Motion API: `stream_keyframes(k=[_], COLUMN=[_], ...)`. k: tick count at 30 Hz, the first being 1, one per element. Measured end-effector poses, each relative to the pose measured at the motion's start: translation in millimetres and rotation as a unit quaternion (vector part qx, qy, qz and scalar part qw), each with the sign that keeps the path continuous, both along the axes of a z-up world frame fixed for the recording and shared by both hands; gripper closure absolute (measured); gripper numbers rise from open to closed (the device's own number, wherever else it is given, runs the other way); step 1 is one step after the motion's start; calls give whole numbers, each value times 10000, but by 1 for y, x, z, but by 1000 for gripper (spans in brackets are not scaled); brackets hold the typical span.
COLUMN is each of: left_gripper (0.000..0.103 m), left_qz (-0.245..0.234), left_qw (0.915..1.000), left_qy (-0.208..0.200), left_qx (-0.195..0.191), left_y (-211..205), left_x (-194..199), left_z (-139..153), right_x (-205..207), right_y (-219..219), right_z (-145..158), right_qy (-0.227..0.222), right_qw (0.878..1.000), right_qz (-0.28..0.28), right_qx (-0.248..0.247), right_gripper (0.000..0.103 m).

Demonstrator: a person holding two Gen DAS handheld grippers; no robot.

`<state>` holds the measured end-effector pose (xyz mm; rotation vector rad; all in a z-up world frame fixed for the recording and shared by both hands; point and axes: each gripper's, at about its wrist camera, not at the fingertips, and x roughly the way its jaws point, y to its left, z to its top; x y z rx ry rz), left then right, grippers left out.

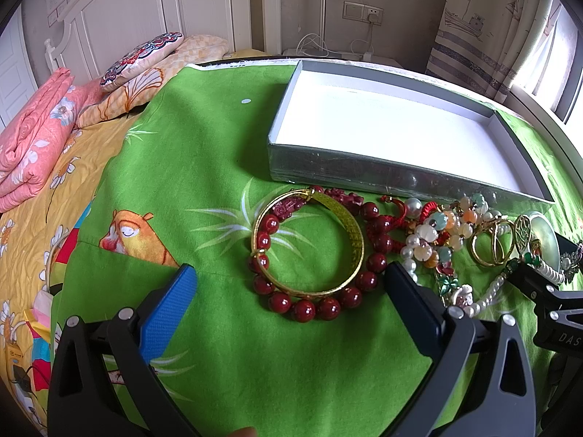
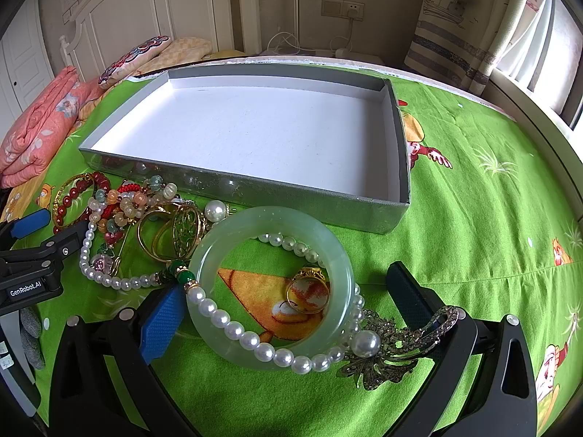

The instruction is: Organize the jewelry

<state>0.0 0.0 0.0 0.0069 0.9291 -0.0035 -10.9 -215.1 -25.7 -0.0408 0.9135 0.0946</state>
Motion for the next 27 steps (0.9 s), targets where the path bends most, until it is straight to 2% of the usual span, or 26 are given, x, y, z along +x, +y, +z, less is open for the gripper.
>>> stream_keyframes(k=[19,27], left_gripper=[2,2], left_qz=[4,-117], left_qw=[10000,9999], left_qy=[0,124], left_qx=[-2,12], left_y=[0,1], left_x=[0,-4], left_z=[0,1], right_x=[-1,-1], right_y=[-2,-7], right_z=[2,4], right_qy=[0,358], right_qw=[10000,9973], right_qz=[-14,635], right_qx=[-12,-66], right_gripper=[4,4])
